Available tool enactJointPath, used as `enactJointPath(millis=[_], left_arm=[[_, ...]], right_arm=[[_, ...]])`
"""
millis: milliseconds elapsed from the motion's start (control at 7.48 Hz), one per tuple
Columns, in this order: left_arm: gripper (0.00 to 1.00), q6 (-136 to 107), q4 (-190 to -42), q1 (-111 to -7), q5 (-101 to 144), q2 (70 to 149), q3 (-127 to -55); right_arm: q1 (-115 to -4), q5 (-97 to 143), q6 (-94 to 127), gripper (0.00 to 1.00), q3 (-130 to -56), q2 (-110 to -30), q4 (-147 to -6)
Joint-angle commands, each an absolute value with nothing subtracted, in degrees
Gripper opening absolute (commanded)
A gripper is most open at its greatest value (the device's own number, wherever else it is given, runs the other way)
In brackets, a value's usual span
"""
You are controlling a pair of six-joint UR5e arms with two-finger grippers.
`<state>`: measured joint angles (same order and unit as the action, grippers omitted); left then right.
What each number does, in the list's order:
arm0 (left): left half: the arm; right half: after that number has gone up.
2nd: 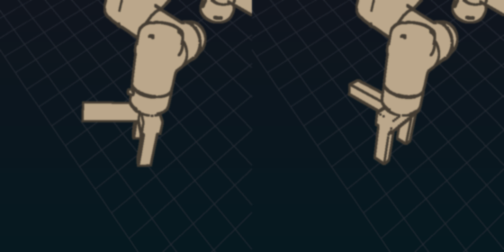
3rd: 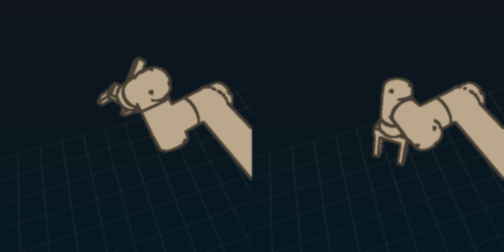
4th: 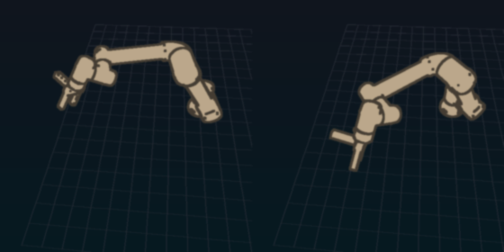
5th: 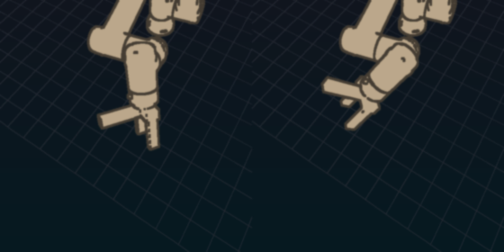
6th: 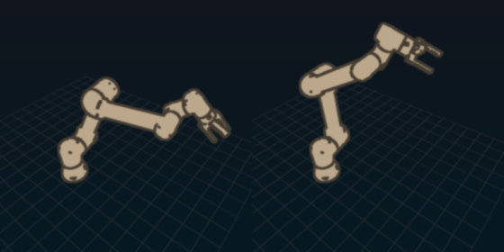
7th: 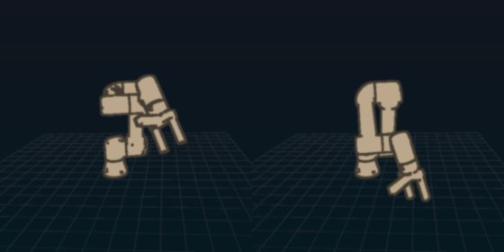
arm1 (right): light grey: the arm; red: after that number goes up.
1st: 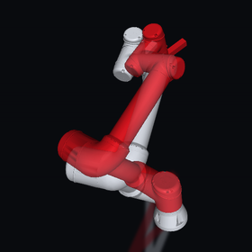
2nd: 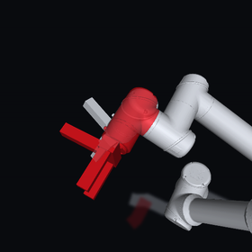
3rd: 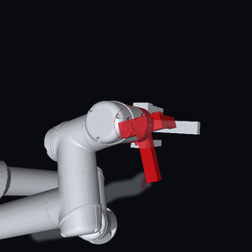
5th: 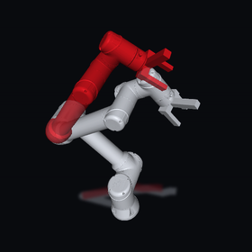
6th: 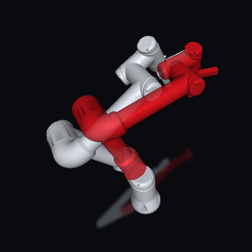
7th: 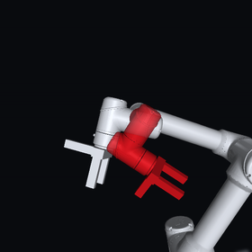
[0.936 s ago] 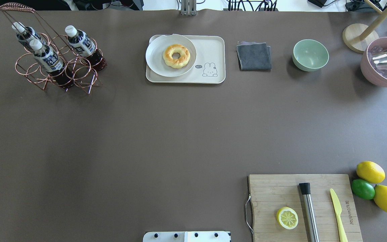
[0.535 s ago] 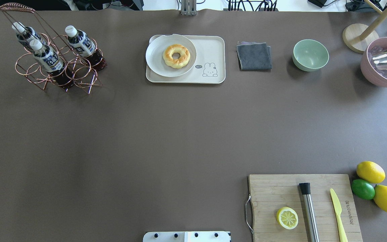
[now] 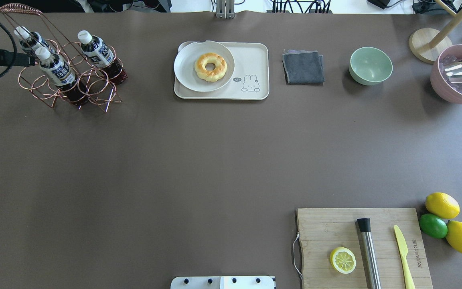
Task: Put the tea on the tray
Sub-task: 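Move the left gripper to the copper rack above a tea bottle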
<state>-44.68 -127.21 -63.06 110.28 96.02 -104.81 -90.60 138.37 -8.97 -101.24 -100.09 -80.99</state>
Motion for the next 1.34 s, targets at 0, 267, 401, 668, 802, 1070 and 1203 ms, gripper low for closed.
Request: enactJointPath(millis=[0, 267, 401, 668, 802, 1070, 1203], left_arm=[[0.97, -45.79, -127.00, -60.21, 108.11, 100.43, -99.88], [0.92, -44.83, -127.09, -60.12, 108.19, 102.74, -97.04], [0.92, -43.35, -127.09, -60.12, 108.19, 102.92, -96.68], [0.80, -43.42, -127.35, -60.12, 108.28, 102.92, -96.42], [0.65, -43.50, -127.35, -60.12, 108.28, 102.75, -96.85], [0.33, -43.68, -127.44, -60.20, 108.28, 102.48, -97.29], [0.23, -43.68, -127.44, -60.21, 108.11, 102.39, -97.56]], right_arm=[[-90.26, 138.25, -8.61, 1.00, -101.16, -100.28, -80.95], [-90.26, 138.34, -8.61, 1.00, -101.16, -100.55, -80.95], [-90.26, 138.43, -8.61, 1.00, -101.16, -100.98, -80.95], [-90.26, 138.51, -8.79, 1.00, -101.16, -101.68, -80.95], [-90.18, 138.52, -8.79, 1.00, -101.16, -101.86, -80.95], [-90.18, 138.52, -8.88, 1.00, -101.16, -102.21, -80.95], [-90.18, 138.52, -8.88, 1.00, -101.08, -102.30, -81.03]])
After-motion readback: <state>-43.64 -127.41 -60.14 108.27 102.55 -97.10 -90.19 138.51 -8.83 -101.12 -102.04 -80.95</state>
